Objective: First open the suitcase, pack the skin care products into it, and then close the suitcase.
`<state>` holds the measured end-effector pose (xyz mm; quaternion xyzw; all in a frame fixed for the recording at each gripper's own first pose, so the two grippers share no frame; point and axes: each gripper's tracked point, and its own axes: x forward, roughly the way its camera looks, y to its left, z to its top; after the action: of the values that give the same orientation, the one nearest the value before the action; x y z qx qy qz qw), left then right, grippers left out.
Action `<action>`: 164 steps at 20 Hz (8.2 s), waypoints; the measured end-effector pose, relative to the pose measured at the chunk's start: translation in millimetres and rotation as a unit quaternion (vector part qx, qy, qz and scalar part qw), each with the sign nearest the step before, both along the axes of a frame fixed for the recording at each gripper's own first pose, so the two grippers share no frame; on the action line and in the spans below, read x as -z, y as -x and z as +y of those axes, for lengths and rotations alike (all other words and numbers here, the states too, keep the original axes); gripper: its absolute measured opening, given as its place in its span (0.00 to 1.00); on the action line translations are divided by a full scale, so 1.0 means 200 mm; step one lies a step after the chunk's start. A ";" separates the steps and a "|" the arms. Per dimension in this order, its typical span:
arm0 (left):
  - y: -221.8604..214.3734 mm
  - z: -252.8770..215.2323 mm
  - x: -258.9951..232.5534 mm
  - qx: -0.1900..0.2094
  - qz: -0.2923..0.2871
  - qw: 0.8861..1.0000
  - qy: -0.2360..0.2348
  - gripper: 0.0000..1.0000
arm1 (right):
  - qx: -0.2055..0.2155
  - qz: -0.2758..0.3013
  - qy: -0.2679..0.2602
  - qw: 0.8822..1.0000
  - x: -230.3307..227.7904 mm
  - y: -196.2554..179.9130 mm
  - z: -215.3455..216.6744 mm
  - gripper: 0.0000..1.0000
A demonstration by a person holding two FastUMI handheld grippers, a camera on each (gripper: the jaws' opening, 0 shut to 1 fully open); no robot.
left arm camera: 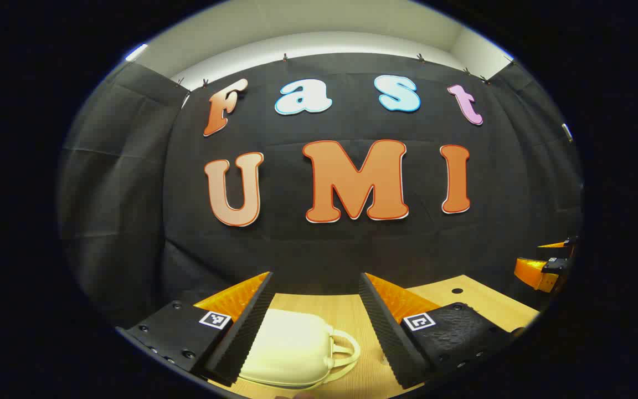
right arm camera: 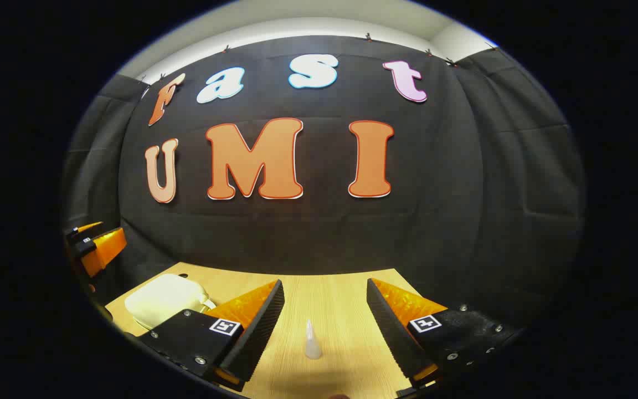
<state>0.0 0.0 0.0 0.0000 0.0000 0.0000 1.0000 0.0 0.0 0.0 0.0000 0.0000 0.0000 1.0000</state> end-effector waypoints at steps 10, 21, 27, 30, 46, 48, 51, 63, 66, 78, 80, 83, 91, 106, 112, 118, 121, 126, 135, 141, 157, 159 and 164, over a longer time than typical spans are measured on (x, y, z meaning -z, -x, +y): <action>-0.05 -0.05 0.03 0.025 0.014 1.000 0.006 0.98 | 0.013 -0.012 0.002 1.000 -0.07 0.02 -0.04 0.95; -0.05 -0.06 0.04 0.029 0.014 0.999 -0.016 0.98 | 0.017 -0.006 0.000 1.000 -0.05 0.04 -0.04 0.95; -0.04 -0.02 0.09 0.013 0.013 0.997 -0.071 0.98 | 0.015 0.009 -0.003 1.000 0.01 0.04 -0.06 0.95; -0.04 -0.07 0.15 0.020 0.014 0.991 -0.131 0.98 | 0.020 0.018 -0.009 1.000 0.05 0.04 -0.09 0.95; -0.05 -0.32 1.09 0.104 0.148 0.888 -0.422 0.99 | 0.104 0.083 -0.049 0.990 0.36 0.13 -0.46 0.95; -0.10 -0.33 1.15 0.108 0.149 0.867 -0.463 0.98 | 0.117 0.092 -0.050 0.988 0.40 0.16 -0.52 0.95; -0.16 -0.35 1.26 0.119 0.160 0.847 -0.493 0.99 | 0.128 0.104 -0.061 0.984 0.44 0.17 -0.57 0.95; -0.34 -0.37 1.46 0.132 0.198 0.801 -0.549 0.98 | 0.153 0.131 -0.072 0.977 0.52 0.16 -0.66 0.95; -0.37 -0.39 1.50 0.137 0.205 0.796 -0.553 0.94 | 0.156 0.135 -0.081 0.975 0.53 0.15 -0.67 0.95; -0.36 -0.42 1.44 0.172 0.244 0.819 -0.490 0.07 | 0.144 0.129 -0.080 0.978 0.45 0.05 -0.57 0.95; -0.36 -0.38 1.37 0.171 0.266 0.844 -0.434 0.05 | 0.134 0.125 -0.079 0.980 0.42 0.02 -0.52 0.96; -0.37 -0.33 1.21 0.151 0.255 0.870 -0.393 0.05 | 0.115 0.120 -0.076 0.983 0.36 -0.02 -0.41 0.96; -0.42 -0.11 1.03 0.123 0.252 0.927 -0.248 0.04 | 0.094 0.087 -0.063 0.990 0.17 -0.08 -0.11 0.95; -0.46 0.10 1.35 0.017 0.304 0.940 -0.152 0.05 | 0.104 0.069 -0.065 0.990 0.07 -0.04 0.20 0.95; -0.43 0.13 1.55 0.019 0.358 0.928 -0.101 0.05 | 0.105 0.075 -0.060 0.990 0.10 -0.02 0.32 0.95; -0.39 0.13 1.72 0.047 0.404 0.911 -0.059 0.05 | 0.098 0.074 -0.070 0.990 0.08 -0.04 0.39 0.95; -0.39 0.17 1.79 0.035 0.409 0.911 -0.047 0.12 | 0.094 0.076 -0.070 0.990 0.09 -0.04 0.41 0.95; -0.41 0.21 1.64 -0.004 0.386 0.920 -0.067 0.96 | 0.089 0.084 -0.068 0.990 0.13 -0.05 0.40 0.95; -0.37 -0.50 0.65 -0.036 0.196 0.979 -0.044 0.98 | 0.043 0.079 -0.041 0.995 0.09 -0.16 0.27 1.00; -0.35 -1.29 0.14 0.016 0.113 0.993 0.024 0.98 | 0.017 0.067 -0.024 0.997 0.06 -0.22 0.10 0.95; -0.08 -2.70 0.56 0.217 0.126 0.967 -0.038 0.98 | 0.039 0.101 0.007 0.994 0.28 -0.18 -0.17 1.00; -0.07 -2.80 0.69 0.232 0.145 0.961 -0.043 0.98 | 0.047 0.106 0.012 0.993 0.31 -0.17 -0.22 0.95; 0.01 -2.99 0.96 0.272 0.192 0.941 -0.057 0.98 | 0.057 0.132 0.006 0.990 0.42 -0.15 -0.30 0.95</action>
<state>-1.5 -598.3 -192.5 0.0573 0.1925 -0.2715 0.9412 30.2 -59.0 -83.6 -0.0064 0.1322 -0.0568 0.9896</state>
